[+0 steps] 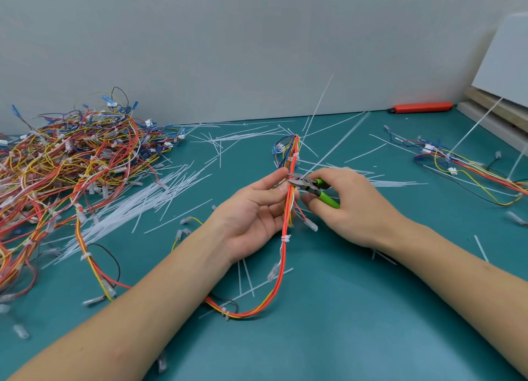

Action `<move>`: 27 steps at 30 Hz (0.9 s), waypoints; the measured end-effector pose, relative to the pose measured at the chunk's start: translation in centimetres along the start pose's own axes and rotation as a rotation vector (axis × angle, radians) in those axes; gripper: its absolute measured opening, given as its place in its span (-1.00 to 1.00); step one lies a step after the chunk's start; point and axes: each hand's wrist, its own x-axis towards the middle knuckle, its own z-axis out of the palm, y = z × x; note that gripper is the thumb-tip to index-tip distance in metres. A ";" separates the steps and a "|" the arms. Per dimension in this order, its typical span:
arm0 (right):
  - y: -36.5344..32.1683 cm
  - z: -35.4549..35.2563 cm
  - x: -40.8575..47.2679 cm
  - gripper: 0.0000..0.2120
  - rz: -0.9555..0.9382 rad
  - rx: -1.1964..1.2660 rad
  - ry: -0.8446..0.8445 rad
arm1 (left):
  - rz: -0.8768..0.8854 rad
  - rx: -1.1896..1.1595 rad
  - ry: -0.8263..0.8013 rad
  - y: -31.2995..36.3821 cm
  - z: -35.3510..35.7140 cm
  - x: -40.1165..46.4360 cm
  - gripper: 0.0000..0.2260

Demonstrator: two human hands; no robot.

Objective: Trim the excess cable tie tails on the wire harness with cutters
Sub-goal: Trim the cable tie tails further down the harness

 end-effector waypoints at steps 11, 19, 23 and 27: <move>0.1 0.0 0.1 -0.92 -0.010 0.009 -0.019 | -0.015 0.008 -0.010 0.1 -0.2 0.1 -0.63; 0.6 0.3 0.1 -0.79 0.006 0.002 0.000 | -0.020 0.009 -0.004 0.1 0.0 0.1 -0.61; 0.7 0.4 0.0 -0.67 0.047 -0.005 -0.001 | -0.026 0.020 -0.011 0.2 -0.1 0.0 -0.59; 0.5 0.5 0.0 -0.60 0.078 -0.030 -0.006 | -0.028 0.036 -0.014 0.2 -0.1 0.0 -0.56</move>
